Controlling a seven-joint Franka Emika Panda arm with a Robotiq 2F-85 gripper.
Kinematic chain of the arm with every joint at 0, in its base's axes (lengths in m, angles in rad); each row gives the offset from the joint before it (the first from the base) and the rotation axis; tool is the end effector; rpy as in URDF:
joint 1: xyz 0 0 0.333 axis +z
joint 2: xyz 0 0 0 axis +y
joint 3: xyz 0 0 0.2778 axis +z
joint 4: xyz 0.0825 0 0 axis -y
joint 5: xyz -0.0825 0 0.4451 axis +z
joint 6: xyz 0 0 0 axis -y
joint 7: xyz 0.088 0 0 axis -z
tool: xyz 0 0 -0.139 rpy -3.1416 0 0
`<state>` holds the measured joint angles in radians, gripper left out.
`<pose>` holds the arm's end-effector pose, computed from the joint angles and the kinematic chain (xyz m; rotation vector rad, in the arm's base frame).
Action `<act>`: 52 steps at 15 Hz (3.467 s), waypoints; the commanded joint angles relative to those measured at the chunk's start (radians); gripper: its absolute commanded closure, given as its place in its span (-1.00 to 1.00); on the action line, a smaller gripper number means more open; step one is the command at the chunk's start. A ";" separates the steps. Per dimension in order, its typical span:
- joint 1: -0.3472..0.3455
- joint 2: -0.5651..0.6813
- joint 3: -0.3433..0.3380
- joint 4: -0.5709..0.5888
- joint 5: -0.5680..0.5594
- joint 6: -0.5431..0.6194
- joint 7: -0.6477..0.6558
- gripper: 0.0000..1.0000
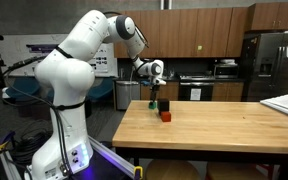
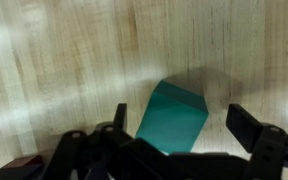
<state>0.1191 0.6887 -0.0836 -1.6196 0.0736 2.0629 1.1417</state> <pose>0.6766 0.0306 0.1019 2.5251 -1.6121 -0.3078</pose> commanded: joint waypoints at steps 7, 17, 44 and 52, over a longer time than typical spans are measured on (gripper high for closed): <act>-0.009 -0.039 -0.006 -0.092 0.014 0.115 0.019 -0.23; -0.030 -0.136 0.000 -0.180 0.005 0.175 -0.059 0.52; -0.152 -0.568 -0.045 -0.560 -0.039 0.272 -0.493 0.52; -0.176 -0.625 -0.051 -0.652 -0.041 0.277 -0.513 0.52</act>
<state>-0.0408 0.1151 -0.1330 -2.2152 0.0410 2.3247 0.6525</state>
